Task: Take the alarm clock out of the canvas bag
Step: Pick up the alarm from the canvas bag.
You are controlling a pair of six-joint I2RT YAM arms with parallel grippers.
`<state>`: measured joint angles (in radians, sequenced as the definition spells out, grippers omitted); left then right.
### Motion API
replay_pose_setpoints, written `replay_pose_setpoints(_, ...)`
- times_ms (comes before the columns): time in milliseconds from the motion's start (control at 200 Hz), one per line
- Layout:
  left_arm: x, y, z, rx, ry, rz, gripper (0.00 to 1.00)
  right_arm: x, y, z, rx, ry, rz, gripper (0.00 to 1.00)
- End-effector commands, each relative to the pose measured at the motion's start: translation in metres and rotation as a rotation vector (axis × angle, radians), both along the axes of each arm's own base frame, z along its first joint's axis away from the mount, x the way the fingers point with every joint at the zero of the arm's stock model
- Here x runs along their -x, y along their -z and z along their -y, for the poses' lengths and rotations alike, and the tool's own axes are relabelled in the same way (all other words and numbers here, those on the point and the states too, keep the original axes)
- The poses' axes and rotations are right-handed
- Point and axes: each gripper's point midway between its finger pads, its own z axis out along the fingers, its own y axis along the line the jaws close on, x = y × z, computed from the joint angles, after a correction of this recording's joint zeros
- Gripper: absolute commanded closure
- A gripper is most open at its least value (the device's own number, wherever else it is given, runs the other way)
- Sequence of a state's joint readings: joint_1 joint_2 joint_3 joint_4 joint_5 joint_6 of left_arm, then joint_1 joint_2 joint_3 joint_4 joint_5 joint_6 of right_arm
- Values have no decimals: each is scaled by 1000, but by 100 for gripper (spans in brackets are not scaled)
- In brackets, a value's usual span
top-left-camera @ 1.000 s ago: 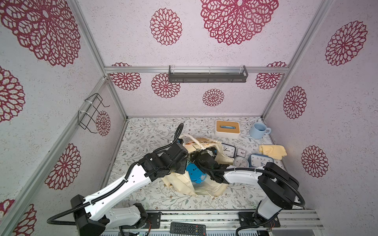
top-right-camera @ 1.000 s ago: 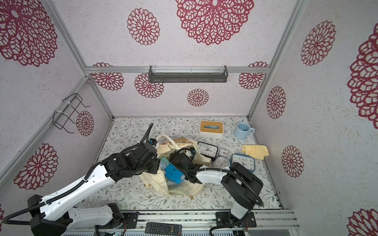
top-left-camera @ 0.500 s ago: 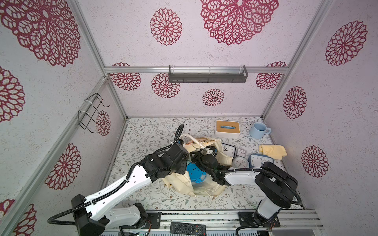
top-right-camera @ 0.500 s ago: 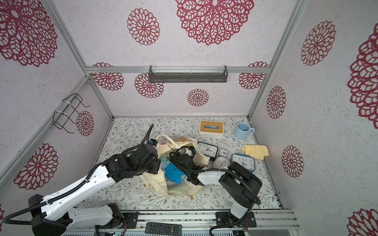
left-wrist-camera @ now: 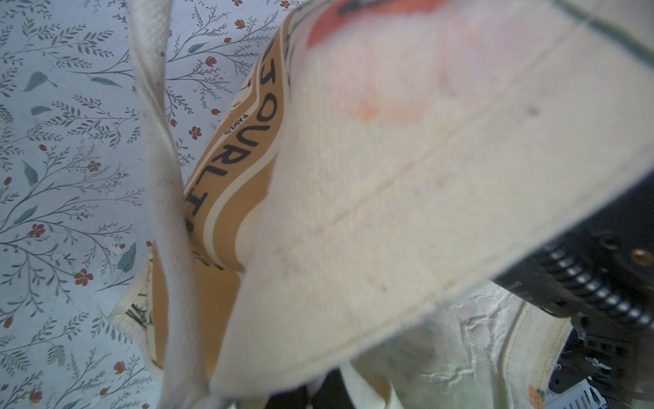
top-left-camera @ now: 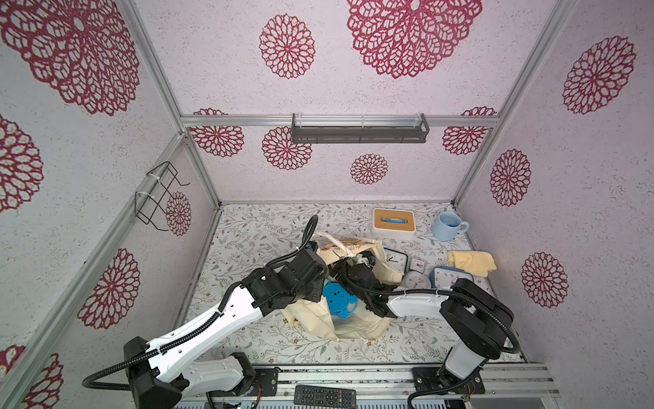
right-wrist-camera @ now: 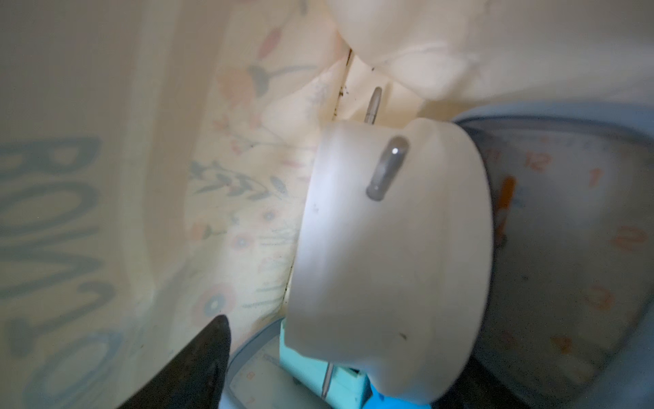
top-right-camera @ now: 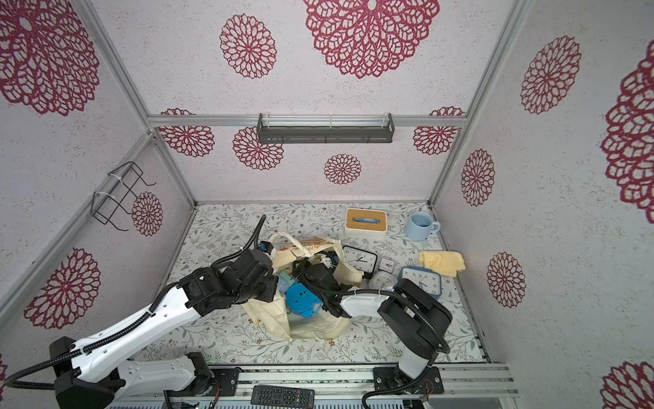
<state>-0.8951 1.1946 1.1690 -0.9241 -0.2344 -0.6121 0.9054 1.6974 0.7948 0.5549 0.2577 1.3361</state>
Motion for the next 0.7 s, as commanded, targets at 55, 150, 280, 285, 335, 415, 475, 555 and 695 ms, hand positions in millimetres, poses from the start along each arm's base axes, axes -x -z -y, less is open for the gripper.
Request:
replay_pose_setpoints(55,0,-15,9,60,30,57,100,-23,-9,-2,-32,44,21,21)
replay_pose_setpoints(150,0,-14,8,57,30,60,100,-29,-4,-5,-34,51,-5,24)
replay_pose_setpoints(280,0,-14,7,56,29,62,100,-35,9,-5,-39,67,-42,34)
replay_pose_setpoints(285,0,-14,7,56,29,62,100,-35,9,-5,-39,67,-44,34)
replay_pose_setpoints(335,0,-15,7,58,26,65,100,-36,13,-6,-44,68,-57,37)
replay_pose_setpoints(415,-1,-16,5,55,20,71,100,-37,13,-8,-48,56,-61,45)
replay_pose_setpoints(475,-2,-18,2,55,9,78,100,-37,11,-9,-44,42,-57,50)
replay_pose_setpoints(555,-4,-18,-2,49,-14,83,100,-34,6,-10,-33,22,-53,54)
replay_pose_setpoints(695,-11,-18,-21,19,-95,88,100,-26,-15,-13,-2,-43,-13,59)
